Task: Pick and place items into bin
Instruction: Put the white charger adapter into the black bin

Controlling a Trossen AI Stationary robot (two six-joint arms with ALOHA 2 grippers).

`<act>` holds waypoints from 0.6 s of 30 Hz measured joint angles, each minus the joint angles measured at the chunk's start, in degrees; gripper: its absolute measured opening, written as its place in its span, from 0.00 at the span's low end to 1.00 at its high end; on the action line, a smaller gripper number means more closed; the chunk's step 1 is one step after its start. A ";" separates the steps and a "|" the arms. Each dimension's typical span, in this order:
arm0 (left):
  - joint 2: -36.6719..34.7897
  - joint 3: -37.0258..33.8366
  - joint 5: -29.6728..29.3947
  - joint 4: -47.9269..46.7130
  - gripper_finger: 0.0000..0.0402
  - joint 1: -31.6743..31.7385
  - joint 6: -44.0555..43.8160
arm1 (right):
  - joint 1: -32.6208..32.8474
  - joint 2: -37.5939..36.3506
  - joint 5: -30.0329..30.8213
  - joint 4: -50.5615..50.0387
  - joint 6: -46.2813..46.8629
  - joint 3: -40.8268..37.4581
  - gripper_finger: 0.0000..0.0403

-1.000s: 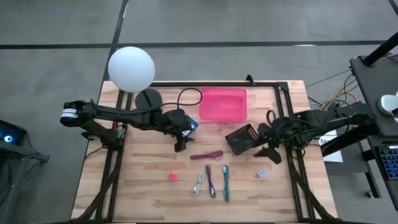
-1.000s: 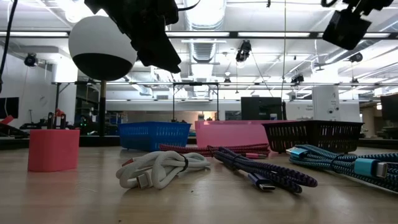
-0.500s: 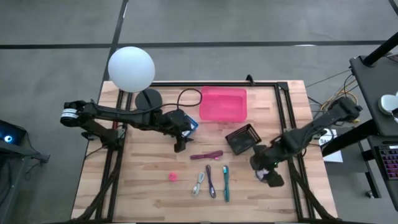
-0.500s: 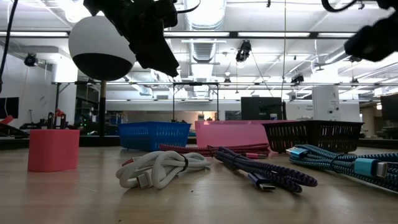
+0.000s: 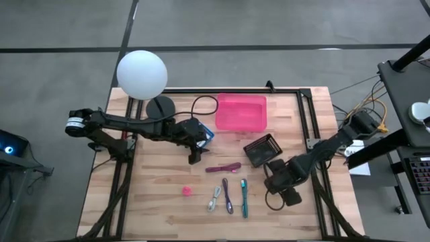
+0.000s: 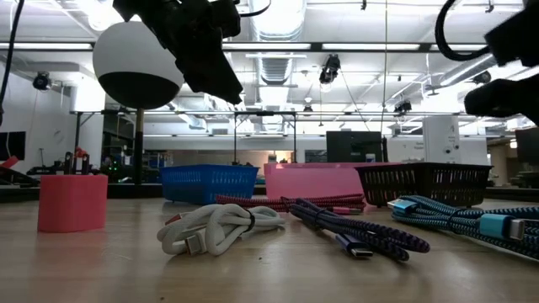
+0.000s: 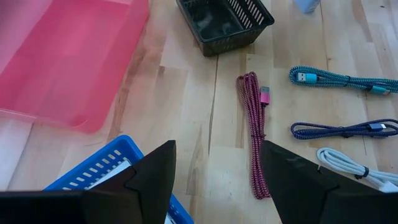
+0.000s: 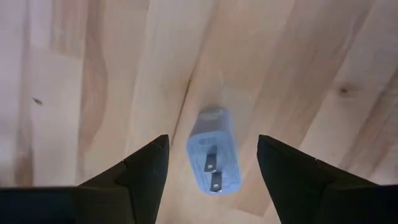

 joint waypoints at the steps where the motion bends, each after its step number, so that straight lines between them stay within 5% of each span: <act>1: 0.00 0.00 0.00 -0.01 0.53 0.00 -0.01 | 0.15 0.33 -0.02 -0.05 -1.08 -0.14 0.57; 18: 0.02 0.00 -0.16 -0.01 0.53 0.00 -0.01 | 0.75 2.55 1.66 0.37 -5.56 -3.52 0.53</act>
